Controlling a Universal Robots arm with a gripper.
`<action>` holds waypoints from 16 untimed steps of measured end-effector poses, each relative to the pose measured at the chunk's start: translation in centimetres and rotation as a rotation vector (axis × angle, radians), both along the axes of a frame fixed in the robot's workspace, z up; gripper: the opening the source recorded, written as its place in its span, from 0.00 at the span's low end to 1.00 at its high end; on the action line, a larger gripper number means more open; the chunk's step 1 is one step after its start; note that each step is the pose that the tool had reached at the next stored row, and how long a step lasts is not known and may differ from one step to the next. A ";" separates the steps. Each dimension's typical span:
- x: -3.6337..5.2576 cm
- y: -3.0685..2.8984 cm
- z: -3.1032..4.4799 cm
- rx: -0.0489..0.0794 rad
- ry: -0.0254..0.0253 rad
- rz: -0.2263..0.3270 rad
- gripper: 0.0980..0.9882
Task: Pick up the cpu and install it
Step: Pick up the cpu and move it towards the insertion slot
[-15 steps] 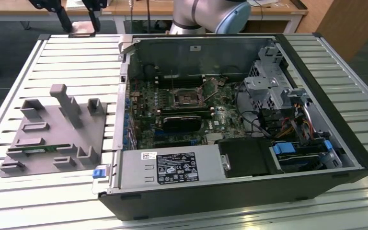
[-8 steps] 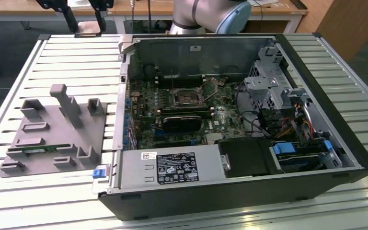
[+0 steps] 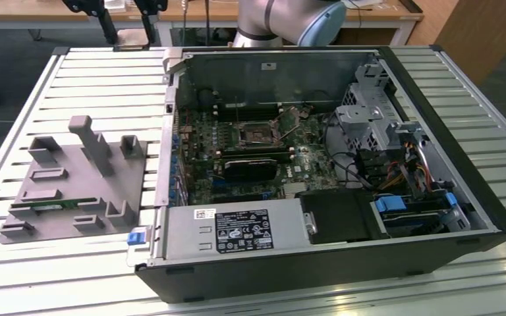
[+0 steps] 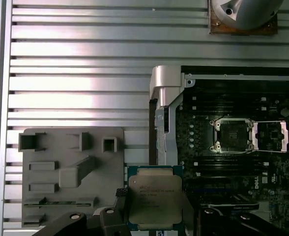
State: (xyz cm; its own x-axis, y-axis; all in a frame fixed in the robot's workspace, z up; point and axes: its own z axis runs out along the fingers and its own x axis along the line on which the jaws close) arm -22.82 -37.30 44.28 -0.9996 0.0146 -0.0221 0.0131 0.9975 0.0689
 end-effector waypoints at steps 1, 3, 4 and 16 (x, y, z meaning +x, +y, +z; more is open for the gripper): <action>0.23 0.02 -0.01 0.000 0.0000 0.000 0.48; 0.79 0.09 -0.03 0.000 0.0000 0.000 0.48; 1.09 0.13 -0.05 0.000 0.0000 0.000 0.48; 3.64 0.35 -0.18 0.000 0.0000 0.000 0.48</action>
